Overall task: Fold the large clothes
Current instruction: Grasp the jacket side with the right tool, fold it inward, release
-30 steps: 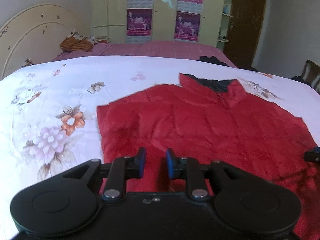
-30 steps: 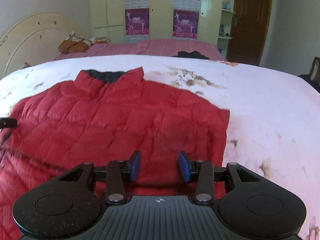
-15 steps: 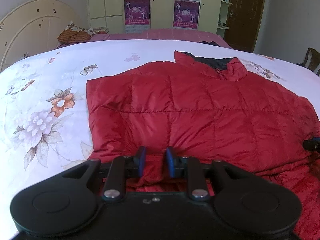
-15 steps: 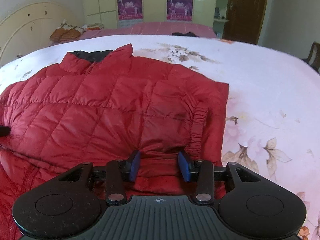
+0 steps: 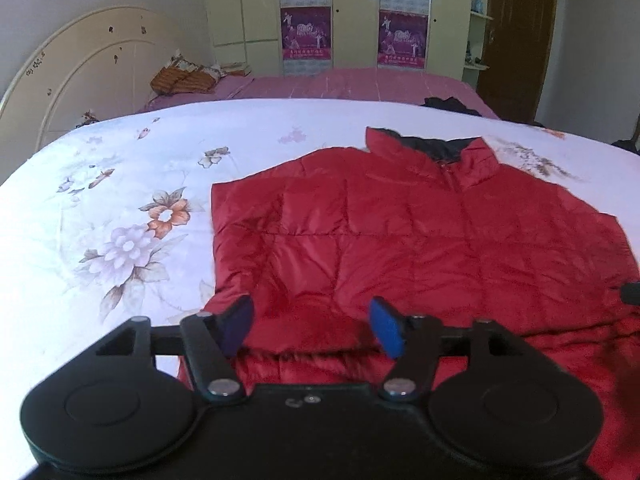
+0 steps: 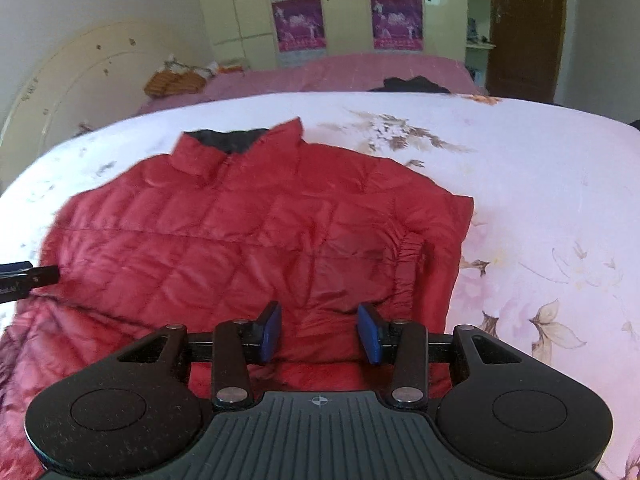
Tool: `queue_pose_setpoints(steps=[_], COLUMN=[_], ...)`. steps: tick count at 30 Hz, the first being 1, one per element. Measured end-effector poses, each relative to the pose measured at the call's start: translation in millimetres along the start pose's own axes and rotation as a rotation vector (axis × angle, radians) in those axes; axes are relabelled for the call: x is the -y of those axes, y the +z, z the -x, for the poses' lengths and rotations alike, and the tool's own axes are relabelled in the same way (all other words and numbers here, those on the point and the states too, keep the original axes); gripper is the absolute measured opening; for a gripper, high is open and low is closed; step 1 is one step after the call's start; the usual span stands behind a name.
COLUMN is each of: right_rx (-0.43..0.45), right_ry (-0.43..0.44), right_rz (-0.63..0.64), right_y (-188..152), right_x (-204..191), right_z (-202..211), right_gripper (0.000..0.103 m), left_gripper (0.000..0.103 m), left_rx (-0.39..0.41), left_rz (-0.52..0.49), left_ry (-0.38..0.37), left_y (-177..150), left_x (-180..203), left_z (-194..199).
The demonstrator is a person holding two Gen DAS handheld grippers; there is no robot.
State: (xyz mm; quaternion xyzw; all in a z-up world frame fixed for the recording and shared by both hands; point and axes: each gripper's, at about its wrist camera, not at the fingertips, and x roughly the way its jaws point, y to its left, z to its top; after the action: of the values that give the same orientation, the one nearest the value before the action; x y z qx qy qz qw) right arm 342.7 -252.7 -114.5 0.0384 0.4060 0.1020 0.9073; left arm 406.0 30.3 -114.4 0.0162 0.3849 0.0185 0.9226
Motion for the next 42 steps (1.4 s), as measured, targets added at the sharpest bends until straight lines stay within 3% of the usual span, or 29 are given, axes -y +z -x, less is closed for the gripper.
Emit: queue_pose_setpoints(steps=[7,10,14,23,31,42], right_rx=[0.023,0.048,0.071,0.022,-0.005,-0.060], right_ry=[0.027,0.013,-0.028,-0.084,-0.151,-0.245], right_rz=[-0.006,-0.007,-0.001,-0.020,-0.010,-0.060], right_y=[-21,-34,-50,-99,-147,-186], right_x=[-11,-18,-31,-49,-49,-22], right_z=[38,55,73,107,140,162], right_gripper=[0.044,0.075,0.075,0.075,0.075,0.075], left_gripper=[0.073,0.073,0.074,0.076,0.077,0.077], left_rx=[-0.009,-0.012,-0.012,-0.054,-0.083,-0.147], left_rz=[0.012,0.006,-0.025,-0.052,-0.018,0.032], left_ry=[-0.062,-0.095,-0.131,-0.204,-0.186,-0.157], left_y=[-18,-27,-41,-86,-121,-163], left_x=[-7,-11,-13,-39,-76,-110], left_z=[36,49,64,98,121,133])
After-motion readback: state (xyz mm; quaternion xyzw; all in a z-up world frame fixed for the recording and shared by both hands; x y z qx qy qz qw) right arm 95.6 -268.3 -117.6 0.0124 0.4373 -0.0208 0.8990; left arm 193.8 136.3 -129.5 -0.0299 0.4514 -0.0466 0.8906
